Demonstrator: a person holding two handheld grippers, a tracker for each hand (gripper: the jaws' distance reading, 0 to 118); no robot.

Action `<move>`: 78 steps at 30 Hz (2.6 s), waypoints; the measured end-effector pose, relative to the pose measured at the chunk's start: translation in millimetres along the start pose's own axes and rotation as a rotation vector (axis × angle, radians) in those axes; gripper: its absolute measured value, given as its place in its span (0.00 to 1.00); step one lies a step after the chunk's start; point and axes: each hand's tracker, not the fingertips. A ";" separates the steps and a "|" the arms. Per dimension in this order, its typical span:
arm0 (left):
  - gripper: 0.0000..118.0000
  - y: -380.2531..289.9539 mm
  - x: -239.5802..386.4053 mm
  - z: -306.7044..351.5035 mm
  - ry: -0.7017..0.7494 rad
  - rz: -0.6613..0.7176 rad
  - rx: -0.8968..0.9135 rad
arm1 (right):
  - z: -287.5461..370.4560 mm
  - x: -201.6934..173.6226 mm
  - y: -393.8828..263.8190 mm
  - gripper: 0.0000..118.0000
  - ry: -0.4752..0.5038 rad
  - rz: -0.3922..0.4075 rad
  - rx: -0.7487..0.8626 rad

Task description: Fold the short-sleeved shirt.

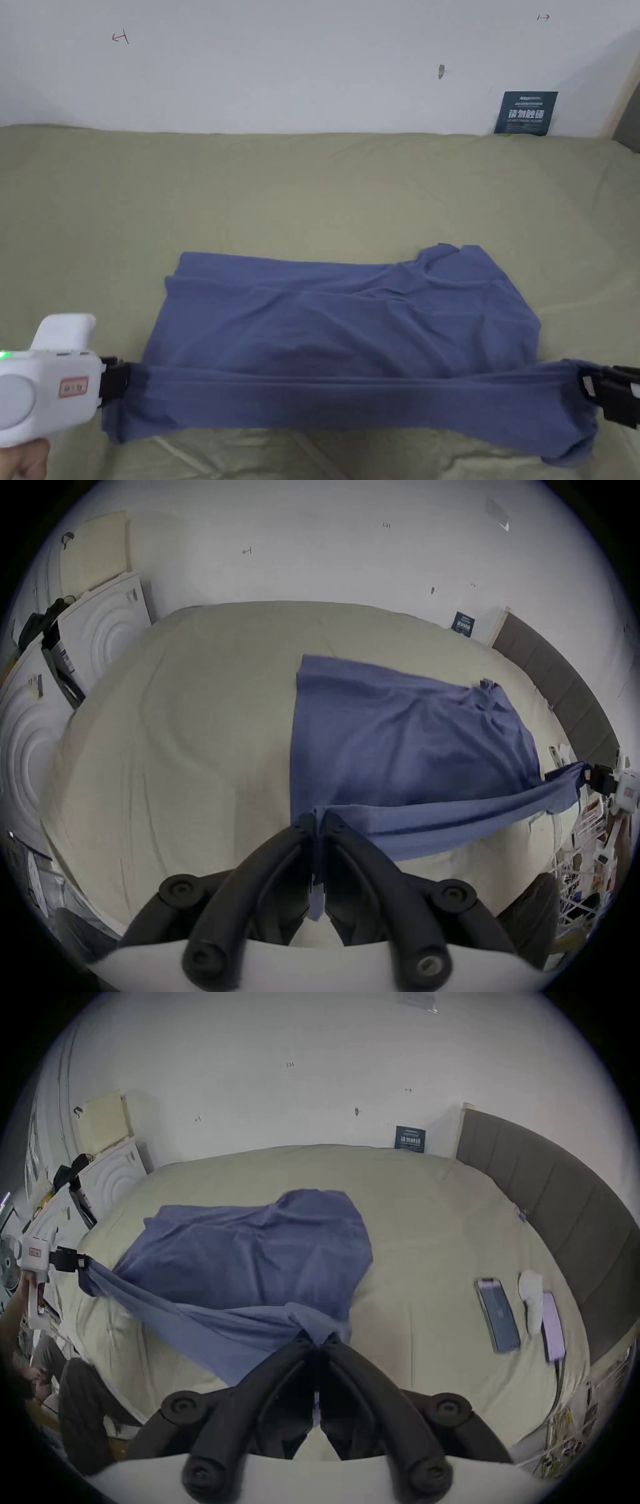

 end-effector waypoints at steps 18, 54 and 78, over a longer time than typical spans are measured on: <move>0.60 61.9 16.4 -107.6 0.027 0.040 -0.082 | -134.4 24.3 53.7 0.64 -0.028 -0.065 -0.126; 0.99 -12.0 3.3 -99.4 0.086 0.106 -0.134 | -55.8 6.1 -31.7 0.01 -0.012 -0.109 -0.080; 0.08 -9.1 19.6 -74.9 0.062 0.077 -0.118 | -102.9 21.6 -24.9 0.08 0.021 -0.111 -0.182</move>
